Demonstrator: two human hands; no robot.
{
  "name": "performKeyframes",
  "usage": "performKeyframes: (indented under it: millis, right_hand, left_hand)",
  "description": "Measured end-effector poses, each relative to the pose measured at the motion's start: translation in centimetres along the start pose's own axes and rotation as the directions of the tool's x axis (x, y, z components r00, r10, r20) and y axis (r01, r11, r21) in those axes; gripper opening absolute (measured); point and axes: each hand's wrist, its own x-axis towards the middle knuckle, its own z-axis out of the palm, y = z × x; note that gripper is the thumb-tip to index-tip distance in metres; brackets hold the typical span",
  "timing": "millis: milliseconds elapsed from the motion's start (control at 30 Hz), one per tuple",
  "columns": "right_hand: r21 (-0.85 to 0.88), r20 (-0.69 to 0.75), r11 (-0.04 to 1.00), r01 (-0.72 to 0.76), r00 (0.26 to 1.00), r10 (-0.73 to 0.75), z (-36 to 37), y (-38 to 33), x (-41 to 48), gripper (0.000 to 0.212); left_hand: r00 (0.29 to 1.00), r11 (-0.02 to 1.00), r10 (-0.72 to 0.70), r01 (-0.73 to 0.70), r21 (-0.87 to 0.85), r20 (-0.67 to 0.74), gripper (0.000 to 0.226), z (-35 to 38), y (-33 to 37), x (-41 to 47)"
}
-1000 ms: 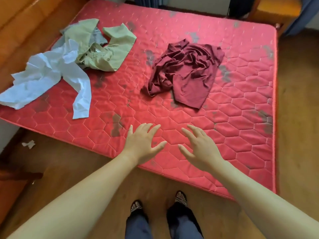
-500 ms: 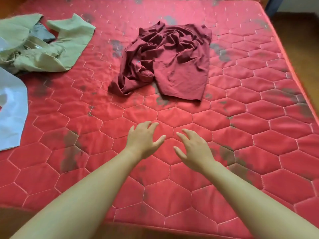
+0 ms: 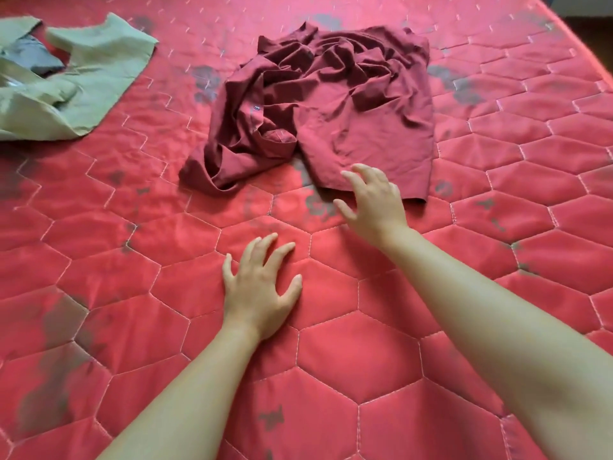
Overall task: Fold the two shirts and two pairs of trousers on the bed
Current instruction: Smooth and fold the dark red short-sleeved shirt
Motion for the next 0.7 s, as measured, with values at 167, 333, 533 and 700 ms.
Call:
performKeyframes:
  millis: [167, 333, 533, 700]
  right_hand:
    - [0.063, 0.036, 0.989, -0.136, 0.990, 0.134, 1.3, 0.8, 2.6, 0.045]
    - [0.218, -0.061, 0.960, -0.173, 0.980, 0.191, 1.2, 1.5, 1.6, 0.026]
    - [0.226, -0.081, 0.972, -0.061, 0.993, 0.081, 0.0, 0.2, -5.8, 0.024]
    - [0.224, -0.038, 0.974, -0.035, 0.998, 0.045, -2.5, -1.1, -14.8, 0.023]
  left_hand:
    - [1.000, 1.000, 0.004, -0.004, -0.010, -0.010, 0.056, 0.0, -0.1, 0.0]
    - [0.999, 1.000, 0.025, -0.026, -0.013, -0.035, 0.050, 0.5, -0.5, 0.2]
    - [0.996, 0.998, 0.042, -0.046, -0.048, -0.076, 0.048, 0.7, -0.8, 0.5]
    - [0.992, 0.990, 0.068, -0.081, -0.117, -0.104, 0.038, -0.6, 0.0, -1.3]
